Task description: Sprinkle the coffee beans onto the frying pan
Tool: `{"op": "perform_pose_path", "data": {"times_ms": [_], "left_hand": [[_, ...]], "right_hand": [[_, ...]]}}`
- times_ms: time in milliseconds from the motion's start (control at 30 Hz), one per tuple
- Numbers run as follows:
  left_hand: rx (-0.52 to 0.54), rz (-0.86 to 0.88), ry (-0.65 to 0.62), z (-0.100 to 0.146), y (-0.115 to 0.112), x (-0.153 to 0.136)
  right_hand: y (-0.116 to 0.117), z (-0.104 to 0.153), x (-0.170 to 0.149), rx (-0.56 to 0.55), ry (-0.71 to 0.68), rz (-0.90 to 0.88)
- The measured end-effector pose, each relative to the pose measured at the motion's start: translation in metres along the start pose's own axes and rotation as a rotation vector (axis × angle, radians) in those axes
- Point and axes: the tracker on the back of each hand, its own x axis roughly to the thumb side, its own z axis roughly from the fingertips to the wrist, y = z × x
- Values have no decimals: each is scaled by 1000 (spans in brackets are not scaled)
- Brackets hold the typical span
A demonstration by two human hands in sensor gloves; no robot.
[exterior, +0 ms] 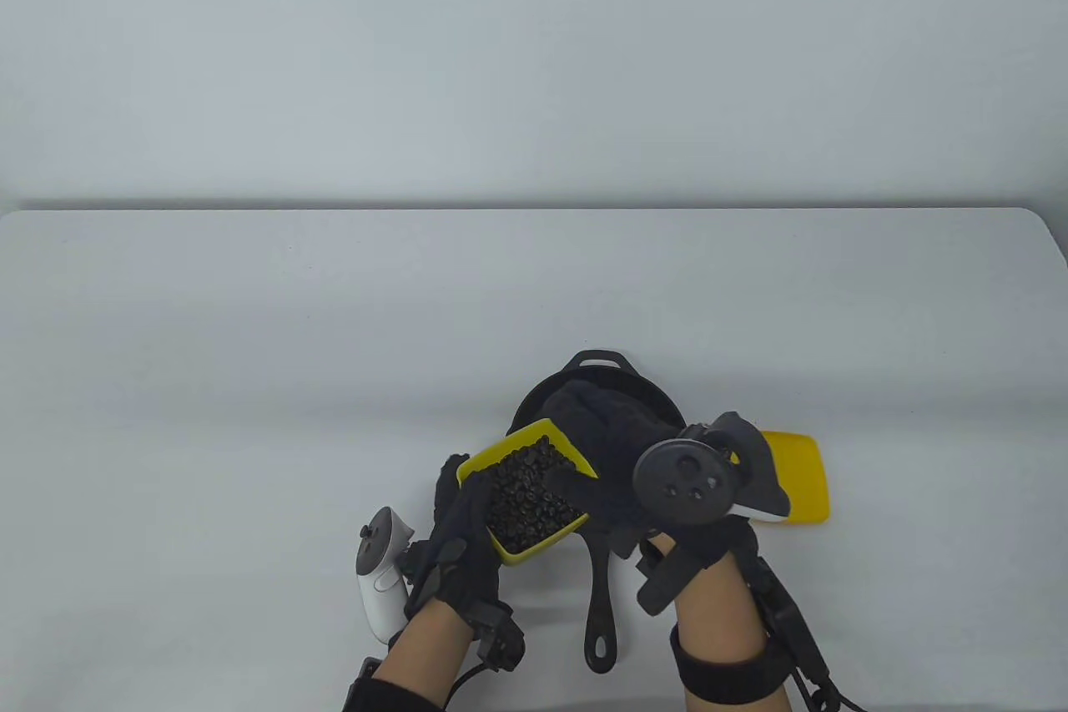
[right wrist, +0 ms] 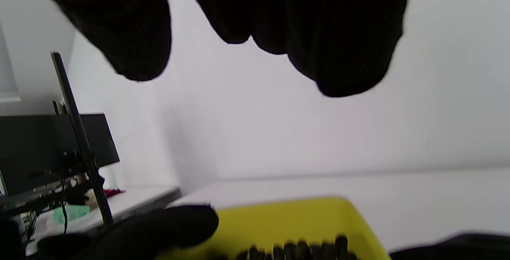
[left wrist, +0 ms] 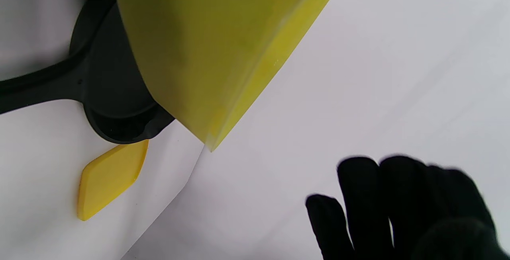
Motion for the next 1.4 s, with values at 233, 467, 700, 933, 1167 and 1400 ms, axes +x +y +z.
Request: {"op": "perform_pose_path", "data": {"times_ms": [233,467,700,933,1167,1400], "left_hand": [[30,-46,-54,-2,-4,-1],[-5,-58,-57,-3,-16,-6],[13,-42,-44,0,-8,-4],[6,-35,-1,-1,-3,-9],[-14,-38,-12,-3,-5,-10],[-42,46,8,-2,-8,-12]], "right_hand": [[59,-24,-27,315,59,-244],[96,-29,-31,481,126,-178],[128,-37,-27,501,111,-271],[139,-35,-38,415,183,-358],[133,-30,-51,290,223,-470],[120,-29,-51,220,198,-508]]}}
